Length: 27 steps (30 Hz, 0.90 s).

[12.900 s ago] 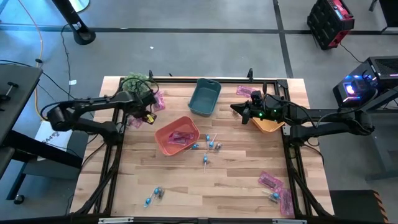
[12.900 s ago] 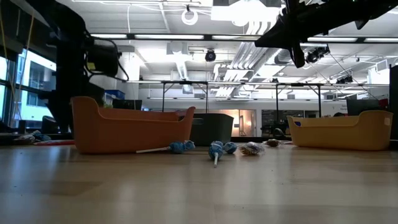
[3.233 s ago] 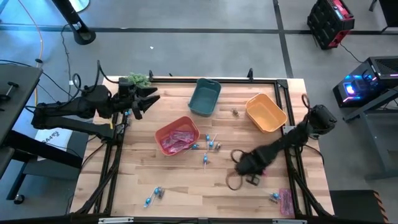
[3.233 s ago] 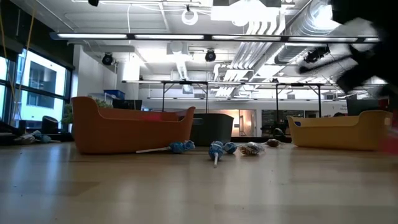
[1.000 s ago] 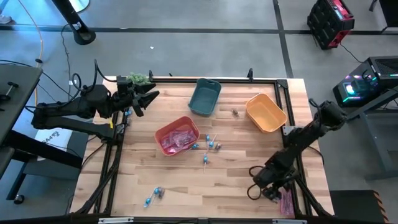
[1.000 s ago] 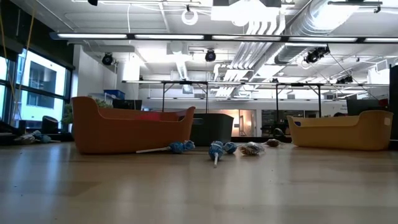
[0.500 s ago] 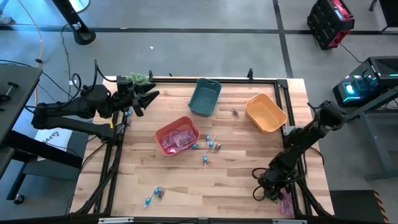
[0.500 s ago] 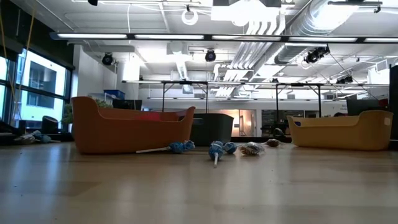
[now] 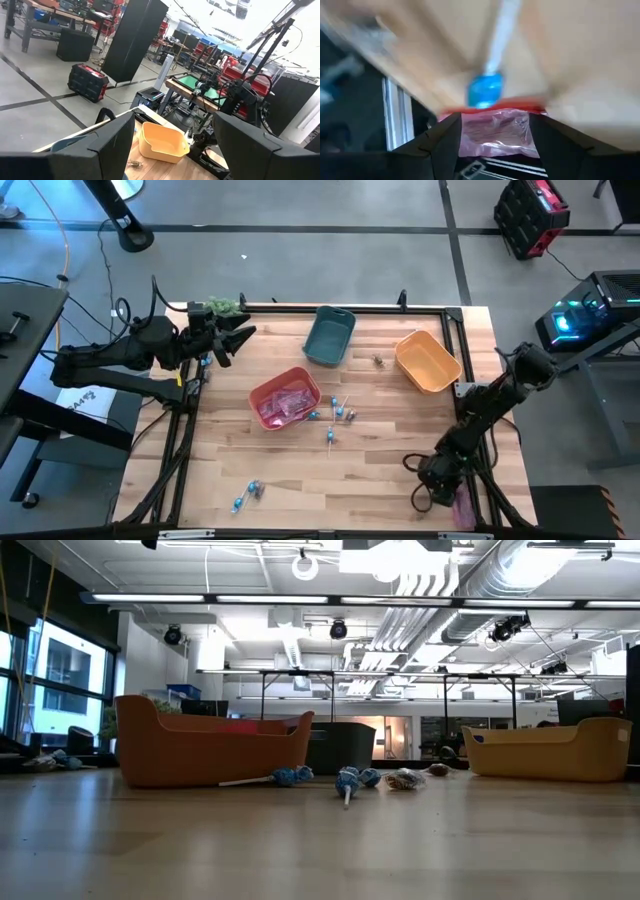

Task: Sort candy
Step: Put the red candy into the orange bin

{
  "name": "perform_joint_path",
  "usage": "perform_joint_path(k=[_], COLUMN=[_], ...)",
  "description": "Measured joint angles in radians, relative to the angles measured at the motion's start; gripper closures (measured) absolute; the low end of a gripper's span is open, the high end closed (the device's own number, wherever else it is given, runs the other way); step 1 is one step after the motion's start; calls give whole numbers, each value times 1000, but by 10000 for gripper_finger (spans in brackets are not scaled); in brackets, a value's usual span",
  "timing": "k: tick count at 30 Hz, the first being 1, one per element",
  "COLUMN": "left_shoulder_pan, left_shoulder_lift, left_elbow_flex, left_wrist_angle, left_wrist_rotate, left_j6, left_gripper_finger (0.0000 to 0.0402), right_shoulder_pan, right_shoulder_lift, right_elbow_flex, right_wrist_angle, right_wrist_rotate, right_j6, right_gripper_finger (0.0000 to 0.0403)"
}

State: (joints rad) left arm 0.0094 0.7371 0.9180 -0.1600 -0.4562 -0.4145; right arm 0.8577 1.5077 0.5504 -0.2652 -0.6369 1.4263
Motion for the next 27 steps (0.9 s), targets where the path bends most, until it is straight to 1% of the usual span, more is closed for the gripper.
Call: perform_joint_path(k=[5, 7, 15, 21, 27], left_shoulder_pan=[4, 4, 4, 4, 4], left_shoulder_lift=[0, 0, 0, 0, 0], left_elbow_flex=[0, 0, 0, 0, 0], left_wrist_angle=[0, 0, 0, 0, 0], left_wrist_rotate=[0, -1, -11, -11, -11], left_j6=[2, 5, 6, 6, 7], left_gripper_finger=[138, 138, 138, 138, 138], right_shoulder_pan=[10, -5, -116, -199, -322], right_shoulder_lift=[0, -1, -3, -4, -4], right_elbow_flex=[4, 4, 7, 9, 8], right_wrist_angle=[-16, -19, -46, -161, -226], right_wrist_rotate=[1, 9, 15, 12, 26], right_j6=[-81, -103, -230, -393, -504], right_gripper_finger=[172, 172, 172, 172, 172])
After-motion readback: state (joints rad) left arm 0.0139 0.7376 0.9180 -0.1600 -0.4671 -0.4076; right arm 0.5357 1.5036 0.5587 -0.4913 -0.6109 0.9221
